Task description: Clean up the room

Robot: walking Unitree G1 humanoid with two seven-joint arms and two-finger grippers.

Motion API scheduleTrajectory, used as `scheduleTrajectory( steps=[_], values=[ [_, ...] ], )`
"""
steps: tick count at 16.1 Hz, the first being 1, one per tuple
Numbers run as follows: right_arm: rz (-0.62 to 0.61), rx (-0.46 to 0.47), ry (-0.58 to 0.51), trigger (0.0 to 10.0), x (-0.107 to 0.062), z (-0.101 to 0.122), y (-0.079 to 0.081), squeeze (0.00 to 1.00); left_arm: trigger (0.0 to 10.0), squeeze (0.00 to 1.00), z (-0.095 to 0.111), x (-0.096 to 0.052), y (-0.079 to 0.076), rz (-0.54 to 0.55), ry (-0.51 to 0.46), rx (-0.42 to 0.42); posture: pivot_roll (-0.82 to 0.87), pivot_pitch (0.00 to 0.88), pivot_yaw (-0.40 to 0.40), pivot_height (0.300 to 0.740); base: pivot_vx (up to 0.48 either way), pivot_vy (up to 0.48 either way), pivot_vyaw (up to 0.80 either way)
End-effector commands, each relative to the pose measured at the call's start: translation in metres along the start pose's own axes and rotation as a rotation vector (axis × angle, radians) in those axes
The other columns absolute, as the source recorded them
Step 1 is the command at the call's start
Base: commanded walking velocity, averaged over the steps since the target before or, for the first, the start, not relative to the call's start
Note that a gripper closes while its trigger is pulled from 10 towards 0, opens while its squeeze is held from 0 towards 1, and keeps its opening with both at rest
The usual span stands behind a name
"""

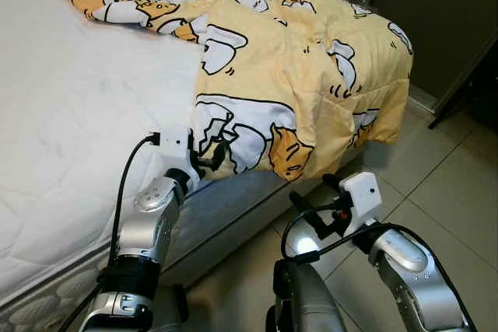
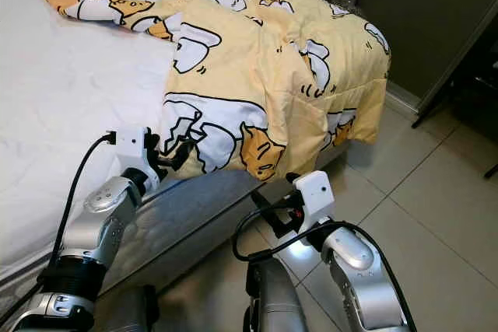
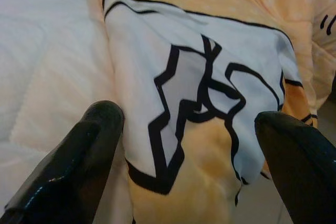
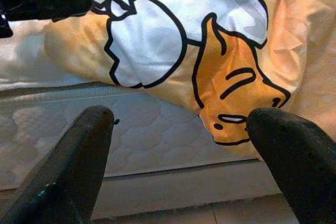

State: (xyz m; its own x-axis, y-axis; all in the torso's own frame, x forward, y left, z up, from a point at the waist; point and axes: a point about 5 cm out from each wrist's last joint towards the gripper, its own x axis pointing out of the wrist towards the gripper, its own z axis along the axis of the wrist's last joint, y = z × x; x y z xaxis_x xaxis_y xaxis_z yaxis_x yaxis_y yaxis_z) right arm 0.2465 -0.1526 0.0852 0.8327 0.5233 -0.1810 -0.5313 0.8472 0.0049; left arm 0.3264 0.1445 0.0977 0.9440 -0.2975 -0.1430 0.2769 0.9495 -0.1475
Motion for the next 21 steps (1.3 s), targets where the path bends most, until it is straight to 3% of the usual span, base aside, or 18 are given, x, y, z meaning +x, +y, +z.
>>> scheduleTrajectory(
  steps=[1,2,5,9,10,14,18,21],
  values=[
    [0.001,0.02,0.006,10.0,0.001,0.0,-0.003,0.0,10.0,1.0,-0.005,-0.001,-0.002,-0.018,0.028,-0.005,-0.15,0.067,-0.069,0.607,0.0,0.0,0.0],
    [0.002,0.021,0.004,10.0,0.002,0.0,-0.003,0.0,10.0,0.0,-0.008,-0.001,-0.002,-0.006,0.042,0.013,-0.15,0.067,-0.069,0.607,0.0,0.0,0.0],
    [0.012,0.013,0.008,10.0,-0.003,0.001,-0.004,0.0,10.0,0.0,-0.008,0.001,0.0,0.027,0.049,0.049,-0.17,0.073,-0.07,0.607,0.0,0.0,0.0],
    [0.003,0.007,0.001,10.0,-0.006,0.004,-0.007,0.0,10.0,0.0,-0.019,0.012,-0.012,-0.021,0.116,-0.08,-0.18,0.07,-0.075,0.607,0.0,0.0,0.0],
    [0.003,0.006,-0.006,10.0,-0.005,0.006,-0.007,0.0,0.0,0.0,-0.023,0.017,-0.016,-0.025,0.125,-0.132,-0.18,0.068,-0.074,0.607,0.0,0.0,0.0],
    [0.002,0.009,-0.004,10.0,-0.006,0.005,-0.009,0.0,0.0,0.0,-0.028,0.033,-0.016,0.049,0.152,-0.257,-0.19,0.064,-0.079,0.607,0.0,0.0,0.0],
    [-0.037,0.044,0.019,10.0,-0.009,0.002,-0.008,0.0,0.0,0.0,-0.019,0.039,-0.016,0.023,0.111,-0.224,-0.2,0.076,-0.074,0.607,0.0,0.0,0.0],
    [0.011,0.057,0.024,10.0,-0.01,0.002,-0.003,0.0,0.0,0.0,-0.028,0.035,-0.016,-0.007,0.118,-0.238,-0.21,0.08,-0.069,0.607,0.0,0.0,0.0]
  ],
)
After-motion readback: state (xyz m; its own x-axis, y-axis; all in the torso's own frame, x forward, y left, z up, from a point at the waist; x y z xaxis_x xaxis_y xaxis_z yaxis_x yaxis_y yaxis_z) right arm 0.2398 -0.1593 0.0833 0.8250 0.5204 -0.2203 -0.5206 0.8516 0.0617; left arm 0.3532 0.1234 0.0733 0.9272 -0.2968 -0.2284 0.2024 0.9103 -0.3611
